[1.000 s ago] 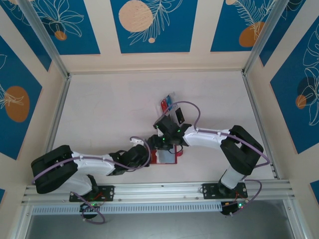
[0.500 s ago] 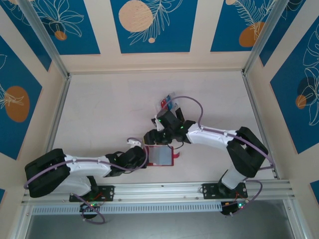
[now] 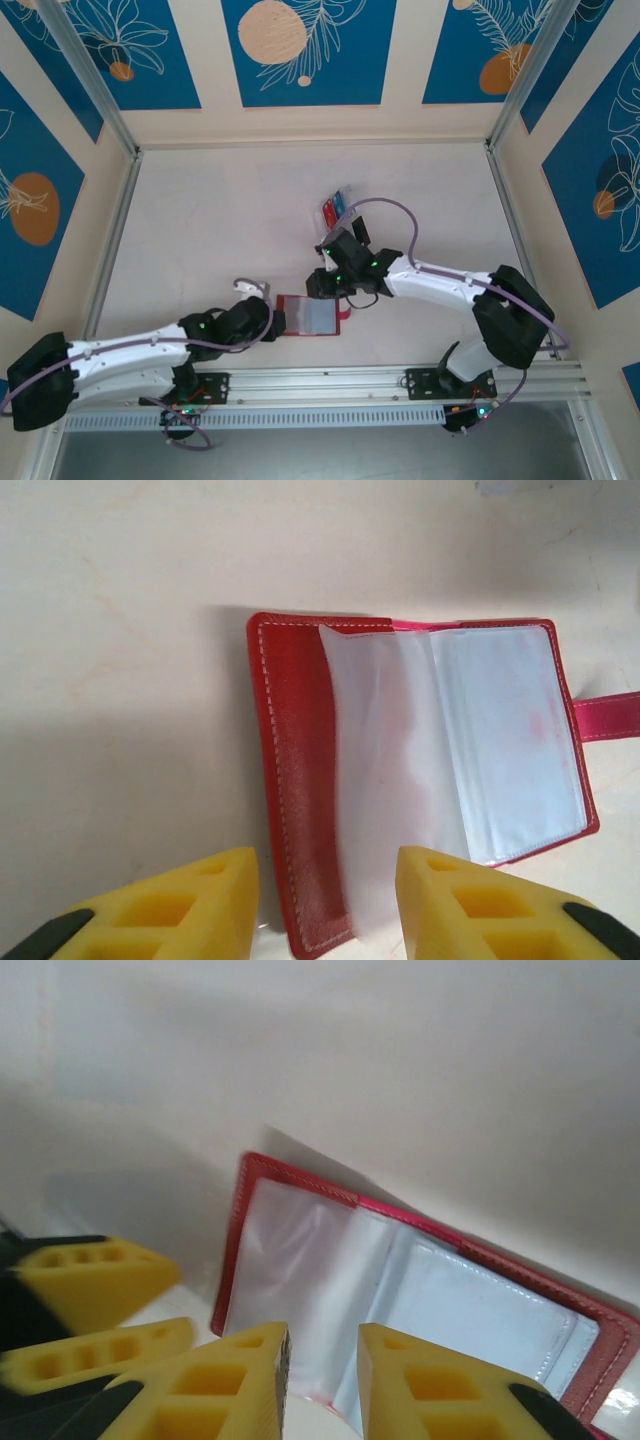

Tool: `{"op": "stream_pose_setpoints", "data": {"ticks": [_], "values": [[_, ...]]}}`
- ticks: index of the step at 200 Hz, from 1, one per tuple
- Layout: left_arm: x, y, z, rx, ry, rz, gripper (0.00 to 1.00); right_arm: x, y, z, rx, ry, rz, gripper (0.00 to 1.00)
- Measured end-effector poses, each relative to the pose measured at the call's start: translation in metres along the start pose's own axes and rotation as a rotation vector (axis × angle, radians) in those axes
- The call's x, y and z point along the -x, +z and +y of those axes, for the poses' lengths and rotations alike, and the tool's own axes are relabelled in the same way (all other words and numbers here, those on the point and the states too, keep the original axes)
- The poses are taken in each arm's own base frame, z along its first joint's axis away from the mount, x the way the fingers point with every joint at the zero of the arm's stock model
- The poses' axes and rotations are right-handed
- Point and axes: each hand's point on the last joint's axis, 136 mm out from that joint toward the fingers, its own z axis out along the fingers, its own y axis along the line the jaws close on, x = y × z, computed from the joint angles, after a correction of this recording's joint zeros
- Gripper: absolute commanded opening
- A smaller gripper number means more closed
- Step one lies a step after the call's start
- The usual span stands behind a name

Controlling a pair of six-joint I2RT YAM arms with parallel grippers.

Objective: Put the credit cards into the card holder
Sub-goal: Flip over the card slot in the card holder.

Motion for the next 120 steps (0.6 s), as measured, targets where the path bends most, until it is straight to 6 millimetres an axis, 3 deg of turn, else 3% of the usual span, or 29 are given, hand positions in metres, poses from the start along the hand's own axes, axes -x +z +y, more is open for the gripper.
{"op": "stream_pose_setpoints", "data": {"ticks": [45, 88, 120], "values": [[0.001, -0.018, 0.012, 0.033, 0.039, -0.005, 0.60, -0.024, 0.034, -0.010, -0.067, -0.015, 0.096, 0.25], [0.001, -0.011, 0.014, 0.108, 0.098, 0.039, 0.61, -0.025, 0.064, -0.006, -0.093, -0.034, 0.134, 0.24], [0.004, -0.003, 0.012, 0.149, 0.141, 0.063, 0.61, -0.021, 0.070, 0.001, -0.091, -0.046, 0.130, 0.26]]}}
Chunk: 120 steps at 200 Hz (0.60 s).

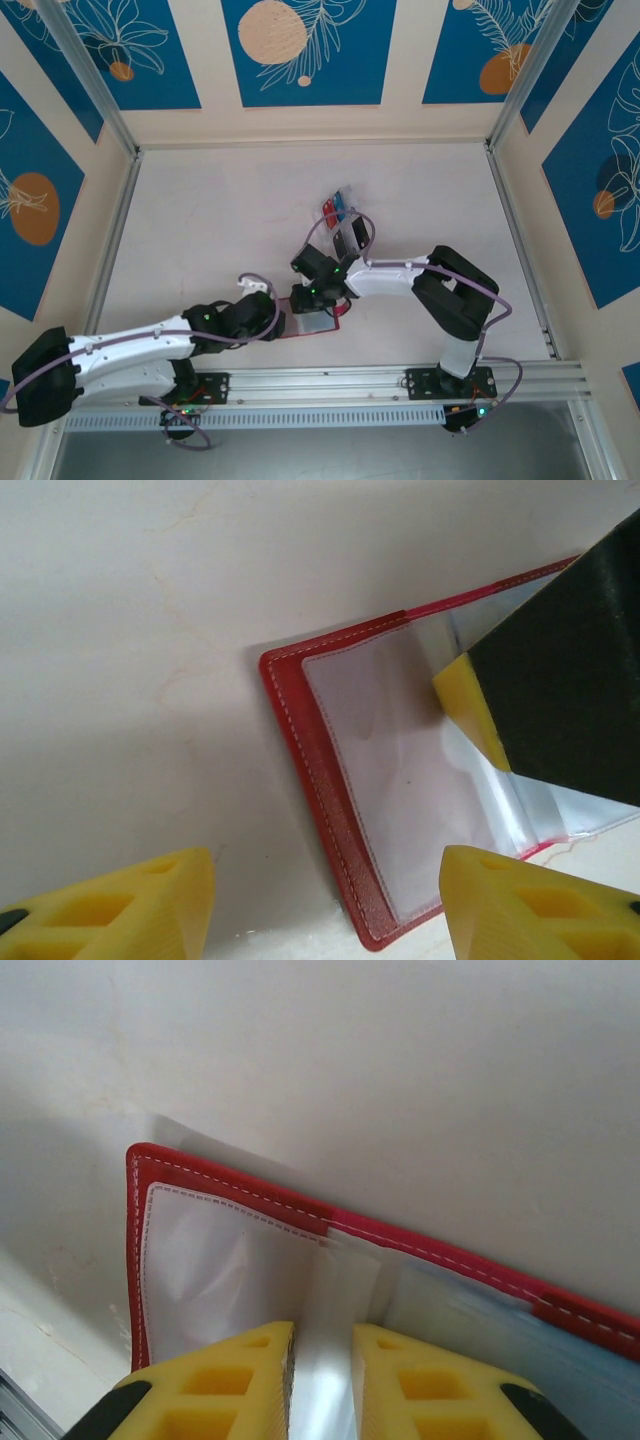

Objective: Put the credit cards into the card holder
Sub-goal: Flip over the card slot in the card holder.

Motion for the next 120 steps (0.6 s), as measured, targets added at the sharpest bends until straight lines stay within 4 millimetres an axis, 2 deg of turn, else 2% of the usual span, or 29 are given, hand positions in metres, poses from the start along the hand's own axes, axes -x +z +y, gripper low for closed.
{"op": "stream_pose_setpoints", "data": {"ticks": [40, 73, 92, 105, 120], "values": [[0.000, 0.013, 0.003, 0.043, 0.030, 0.030, 0.61, 0.002, -0.008, 0.001, 0.008, -0.018, -0.014, 0.33], [-0.002, 0.023, 0.004, 0.064, 0.044, 0.051, 0.61, 0.014, -0.048, 0.003, 0.042, -0.033, -0.085, 0.35], [-0.002, 0.029, 0.004, 0.073, 0.045, 0.062, 0.56, 0.023, -0.071, 0.004, 0.058, -0.039, -0.134, 0.35], [-0.002, 0.032, 0.004, 0.077, 0.043, 0.068, 0.54, 0.027, -0.082, -0.002, 0.057, -0.033, -0.158, 0.35], [-0.004, 0.036, 0.005, 0.085, 0.043, 0.074, 0.50, 0.030, -0.092, -0.017, 0.034, -0.005, -0.178, 0.35]]}}
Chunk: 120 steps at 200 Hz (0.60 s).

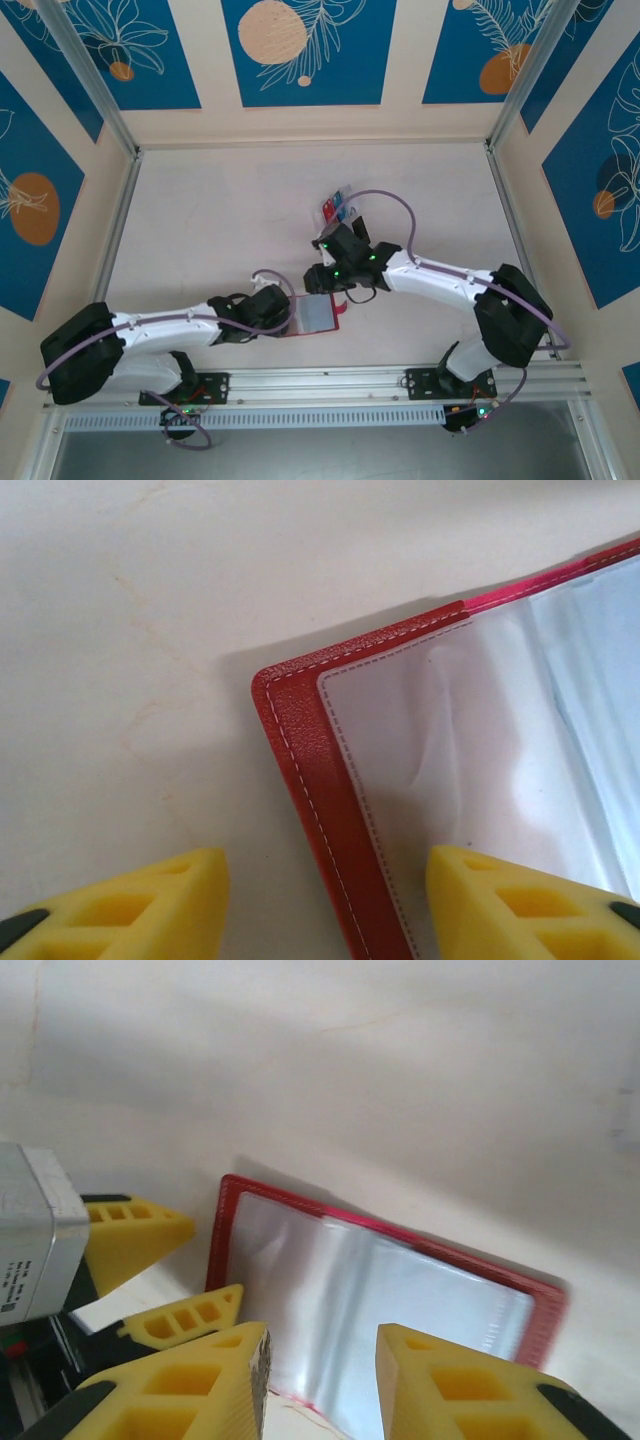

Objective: Put the credit cards into the card holder
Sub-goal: Pick up the credit card from the storage box.

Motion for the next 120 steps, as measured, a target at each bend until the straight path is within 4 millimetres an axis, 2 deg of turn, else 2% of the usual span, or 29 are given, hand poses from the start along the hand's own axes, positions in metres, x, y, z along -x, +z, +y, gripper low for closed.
{"op": "stream_pose_setpoints", "data": {"ticks": [34, 61, 98, 120], "values": [[0.000, 0.005, 0.000, 0.010, -0.003, 0.004, 0.43, 0.013, -0.030, -0.044, -0.124, 0.062, -0.071, 0.44], [0.002, 0.006, -0.002, 0.001, -0.008, -0.006, 0.40, 0.025, -0.060, -0.062, -0.225, 0.076, -0.148, 0.47], [0.004, 0.008, -0.004, -0.011, -0.012, -0.020, 0.39, 0.060, -0.097, -0.083, -0.348, 0.108, -0.261, 0.48], [0.004, 0.009, -0.005, -0.019, -0.015, -0.027, 0.39, 0.084, -0.110, -0.100, -0.406, 0.138, -0.299, 0.47]]}}
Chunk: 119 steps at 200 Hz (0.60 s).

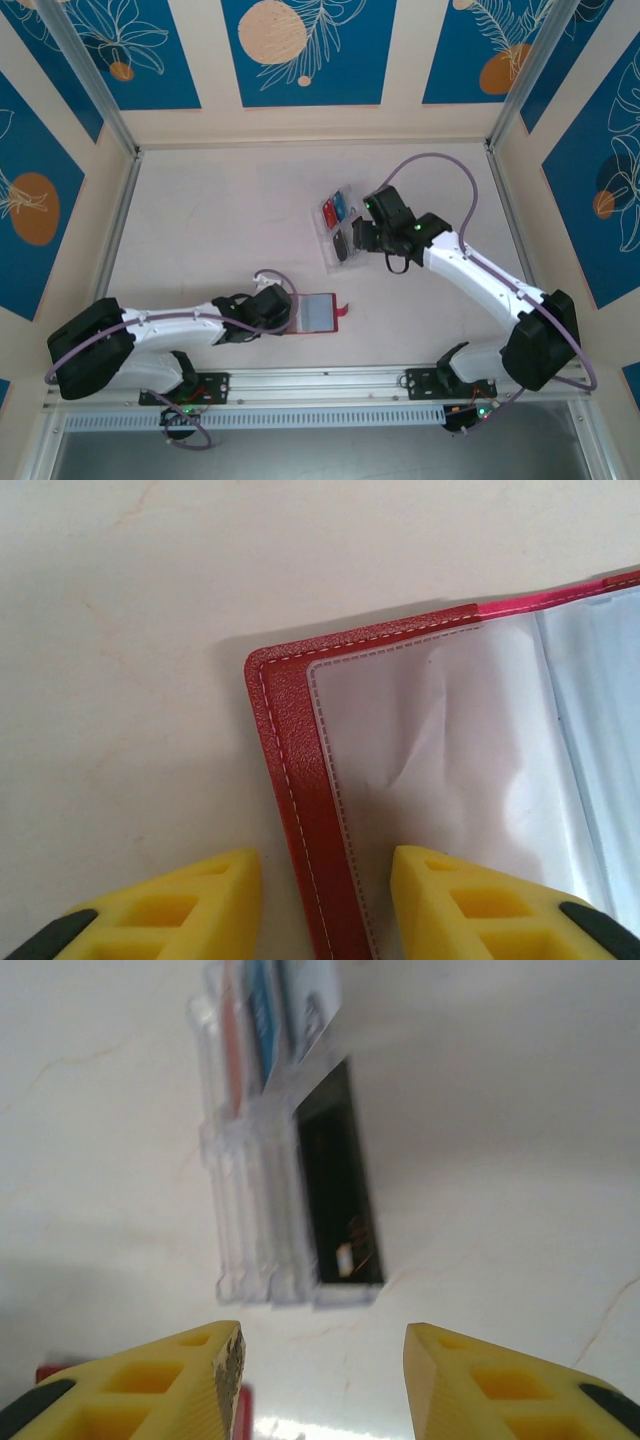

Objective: Put the credit cards into the card holder
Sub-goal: Pick up the credit card from the storage box.

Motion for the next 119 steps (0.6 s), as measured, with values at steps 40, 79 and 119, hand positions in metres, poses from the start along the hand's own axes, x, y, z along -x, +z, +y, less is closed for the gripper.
{"op": "stream_pose_setpoints", "data": {"ticks": [40, 79, 119], "values": [[0.002, 0.001, -0.002, -0.015, -0.008, -0.015, 0.38, 0.032, 0.020, -0.017, -0.065, 0.017, 0.007, 0.47], [0.003, 0.002, -0.004, -0.022, -0.011, -0.021, 0.38, 0.030, 0.046, -0.012, -0.058, -0.015, 0.078, 0.43], [0.003, 0.002, -0.005, -0.029, -0.013, -0.024, 0.38, 0.014, 0.066, -0.007, -0.034, -0.027, 0.157, 0.39]]}}
